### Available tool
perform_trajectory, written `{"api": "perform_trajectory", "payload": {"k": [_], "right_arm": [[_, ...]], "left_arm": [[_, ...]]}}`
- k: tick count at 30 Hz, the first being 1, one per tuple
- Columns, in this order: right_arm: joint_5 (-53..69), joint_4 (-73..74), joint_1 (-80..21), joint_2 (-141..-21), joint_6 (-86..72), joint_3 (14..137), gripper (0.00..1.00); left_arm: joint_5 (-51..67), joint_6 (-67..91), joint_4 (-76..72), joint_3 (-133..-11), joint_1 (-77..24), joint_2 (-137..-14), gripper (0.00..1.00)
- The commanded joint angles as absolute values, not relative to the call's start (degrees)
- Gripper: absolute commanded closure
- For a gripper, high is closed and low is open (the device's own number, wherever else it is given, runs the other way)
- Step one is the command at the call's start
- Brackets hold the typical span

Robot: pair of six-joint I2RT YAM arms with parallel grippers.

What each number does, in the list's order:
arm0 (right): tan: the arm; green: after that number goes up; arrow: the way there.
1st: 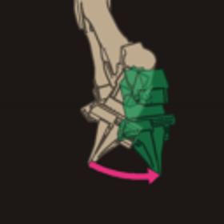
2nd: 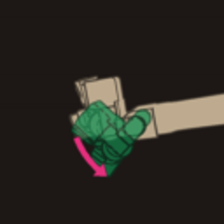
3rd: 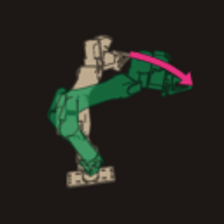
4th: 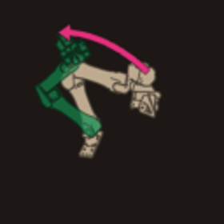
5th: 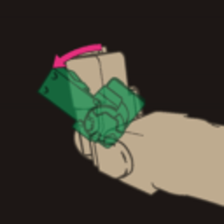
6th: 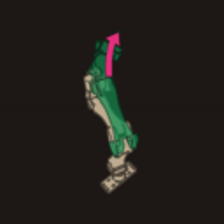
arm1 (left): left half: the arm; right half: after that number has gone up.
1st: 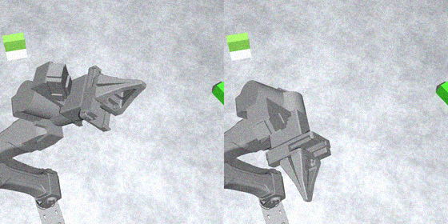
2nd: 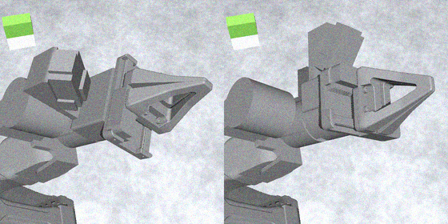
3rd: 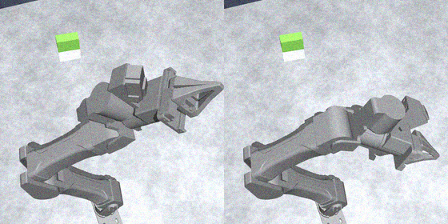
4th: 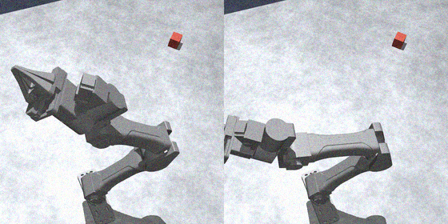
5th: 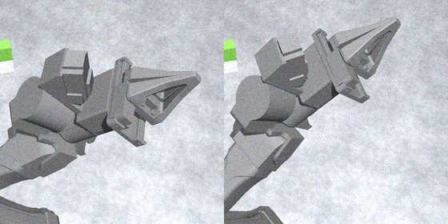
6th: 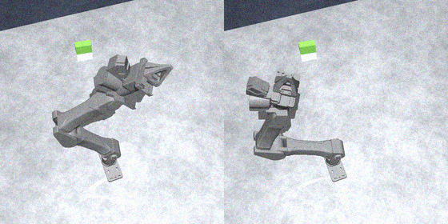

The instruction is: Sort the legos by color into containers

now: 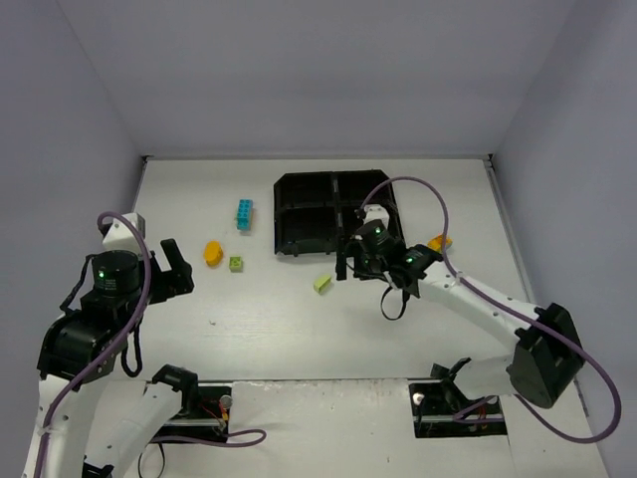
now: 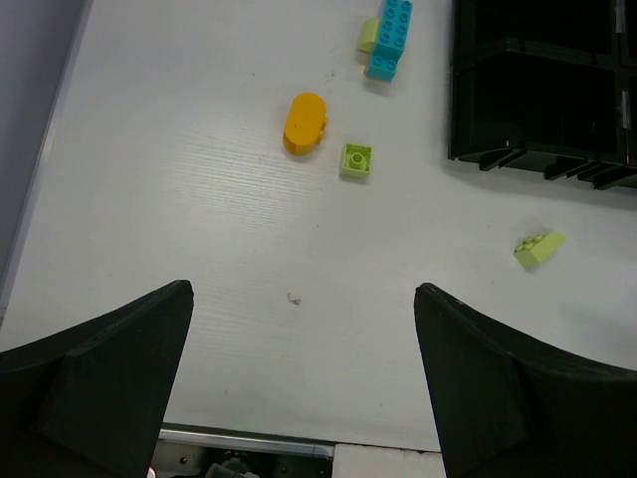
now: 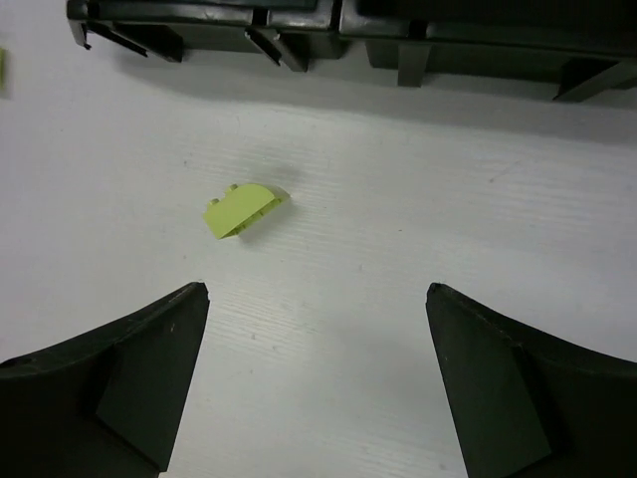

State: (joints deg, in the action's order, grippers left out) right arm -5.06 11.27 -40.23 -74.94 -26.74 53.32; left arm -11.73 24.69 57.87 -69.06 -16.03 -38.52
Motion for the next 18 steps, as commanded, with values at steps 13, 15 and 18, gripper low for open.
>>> {"api": "perform_trajectory", "payload": {"k": [13,15,18], "right_arm": [[-25.1,13.1,-51.9,-98.6,-59.2,67.6,0.19],[-26.4,13.8,-51.8,-101.0,-61.3,68.7,0.22],[-26.6,14.1,-51.9,-103.8,-62.5,69.8,0.29]], "left_arm": [[-8.8,26.8,54.8,-67.0,-16.2,-39.2,0.14],[-8.7,26.7,54.8,-66.8,-16.2,-38.9,0.14],[-8.6,26.5,54.8,-66.4,-16.2,-38.6,0.14]]}}
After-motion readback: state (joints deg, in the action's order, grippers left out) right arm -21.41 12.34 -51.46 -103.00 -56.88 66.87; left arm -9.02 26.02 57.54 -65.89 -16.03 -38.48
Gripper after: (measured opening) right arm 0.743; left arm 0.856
